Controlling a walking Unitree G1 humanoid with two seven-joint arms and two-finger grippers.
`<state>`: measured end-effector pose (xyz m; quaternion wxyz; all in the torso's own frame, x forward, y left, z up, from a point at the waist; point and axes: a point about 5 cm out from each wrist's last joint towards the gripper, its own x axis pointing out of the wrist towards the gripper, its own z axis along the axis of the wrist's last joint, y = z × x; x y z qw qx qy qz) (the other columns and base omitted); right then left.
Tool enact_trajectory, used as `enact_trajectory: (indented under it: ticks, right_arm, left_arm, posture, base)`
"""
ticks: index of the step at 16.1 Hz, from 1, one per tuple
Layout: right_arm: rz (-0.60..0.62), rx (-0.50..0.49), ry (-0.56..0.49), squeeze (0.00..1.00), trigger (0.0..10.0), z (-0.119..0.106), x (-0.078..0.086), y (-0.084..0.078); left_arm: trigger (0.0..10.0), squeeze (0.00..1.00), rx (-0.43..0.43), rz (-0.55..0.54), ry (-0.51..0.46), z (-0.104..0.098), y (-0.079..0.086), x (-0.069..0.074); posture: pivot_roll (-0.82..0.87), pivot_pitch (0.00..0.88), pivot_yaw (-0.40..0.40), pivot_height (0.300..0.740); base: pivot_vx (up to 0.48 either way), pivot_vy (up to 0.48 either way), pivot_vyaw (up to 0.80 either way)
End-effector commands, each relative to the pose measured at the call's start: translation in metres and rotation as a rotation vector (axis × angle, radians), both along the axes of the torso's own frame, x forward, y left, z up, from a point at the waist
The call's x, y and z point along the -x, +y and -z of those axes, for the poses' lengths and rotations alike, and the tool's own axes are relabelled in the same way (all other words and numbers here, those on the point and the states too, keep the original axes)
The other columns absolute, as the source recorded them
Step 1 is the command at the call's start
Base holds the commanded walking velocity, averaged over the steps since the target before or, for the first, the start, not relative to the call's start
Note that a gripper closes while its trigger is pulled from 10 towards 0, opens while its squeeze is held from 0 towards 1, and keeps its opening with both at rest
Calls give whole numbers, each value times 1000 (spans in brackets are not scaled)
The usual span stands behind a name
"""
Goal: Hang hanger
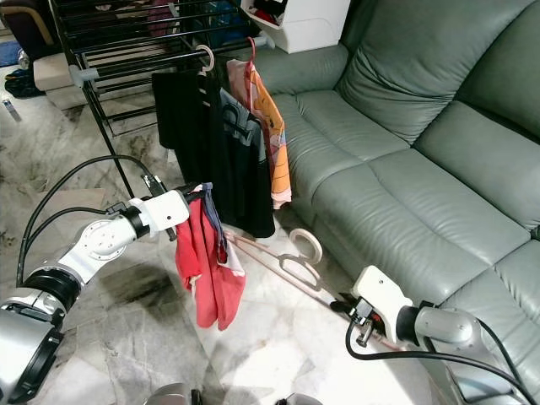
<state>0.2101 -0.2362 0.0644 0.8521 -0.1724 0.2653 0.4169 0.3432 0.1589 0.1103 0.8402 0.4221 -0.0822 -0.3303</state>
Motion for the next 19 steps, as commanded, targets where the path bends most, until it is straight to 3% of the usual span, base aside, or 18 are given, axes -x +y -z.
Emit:
enact_trajectory:
  ticks: [1, 8, 19]
  right_arm:
    - [2, -22, -16, 0, 10000, -8, -1, -2]
    - [-2, -26, 28, 0, 10000, -6, 6, -2]
    - [44, 0, 11, 0, 10000, -10, 7, -15]
  left_arm:
    - [10000, 0, 1, 8, -43, -12, -3, -6]
    - [10000, 0, 0, 10, -46, -14, -4, -7]
    - [10000, 0, -13, -7, -36, -12, 2, -7]
  posture:
    - [-136, 0, -5, 740]
    - [-140, 0, -1, 740]
    - [-145, 0, 4, 740]
  base:
    - [0, 0, 0]
    - [0, 0, 0]
    - [0, 0, 0]
